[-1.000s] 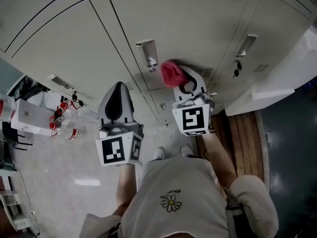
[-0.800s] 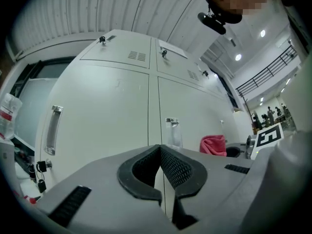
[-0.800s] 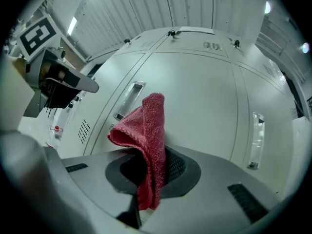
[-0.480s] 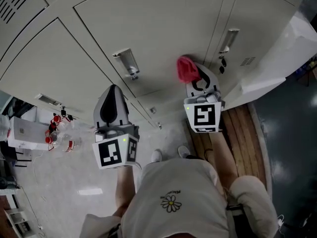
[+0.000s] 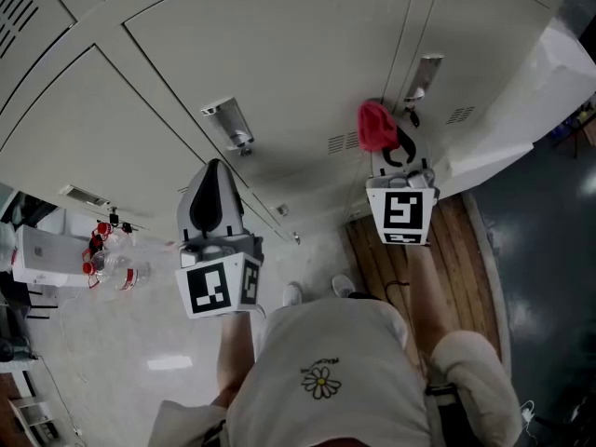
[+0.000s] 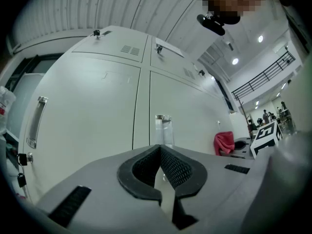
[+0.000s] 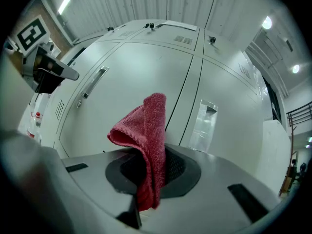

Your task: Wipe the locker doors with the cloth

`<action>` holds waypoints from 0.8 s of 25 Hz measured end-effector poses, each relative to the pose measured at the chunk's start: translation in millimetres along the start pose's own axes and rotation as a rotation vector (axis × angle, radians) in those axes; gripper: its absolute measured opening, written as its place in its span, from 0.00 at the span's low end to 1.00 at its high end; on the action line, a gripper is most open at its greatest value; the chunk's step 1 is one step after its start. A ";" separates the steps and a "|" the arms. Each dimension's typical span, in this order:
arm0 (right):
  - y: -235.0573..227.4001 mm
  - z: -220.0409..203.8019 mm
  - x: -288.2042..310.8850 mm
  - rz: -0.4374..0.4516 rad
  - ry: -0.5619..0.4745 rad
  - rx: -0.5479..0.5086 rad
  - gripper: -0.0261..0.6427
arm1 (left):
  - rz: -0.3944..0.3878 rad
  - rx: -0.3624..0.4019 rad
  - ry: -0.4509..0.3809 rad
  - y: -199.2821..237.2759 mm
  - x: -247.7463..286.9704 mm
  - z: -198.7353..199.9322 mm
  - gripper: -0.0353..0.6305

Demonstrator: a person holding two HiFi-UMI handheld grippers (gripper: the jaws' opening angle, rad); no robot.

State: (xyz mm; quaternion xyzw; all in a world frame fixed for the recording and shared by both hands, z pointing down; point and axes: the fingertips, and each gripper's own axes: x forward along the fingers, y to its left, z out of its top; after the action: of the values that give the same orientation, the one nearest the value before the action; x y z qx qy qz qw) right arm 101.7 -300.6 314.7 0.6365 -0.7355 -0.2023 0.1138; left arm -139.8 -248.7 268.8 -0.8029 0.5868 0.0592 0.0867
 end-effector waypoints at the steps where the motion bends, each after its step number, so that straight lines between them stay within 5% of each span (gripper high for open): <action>1: -2.7 -1.2 -0.2 -0.006 0.002 0.001 0.10 | -0.001 -0.001 0.001 -0.7 0.6 -0.6 0.08; 20: -20.6 -10.1 -4.3 -0.058 0.043 0.050 0.10 | 0.017 0.004 0.004 3.7 -4.4 -1.0 0.08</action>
State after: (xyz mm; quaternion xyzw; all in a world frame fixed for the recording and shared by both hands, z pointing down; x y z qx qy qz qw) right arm 125.0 -300.2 314.9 0.6643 -0.7191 -0.1733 0.1077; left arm -144.7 -245.9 270.3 -0.7979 0.5939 0.0571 0.0863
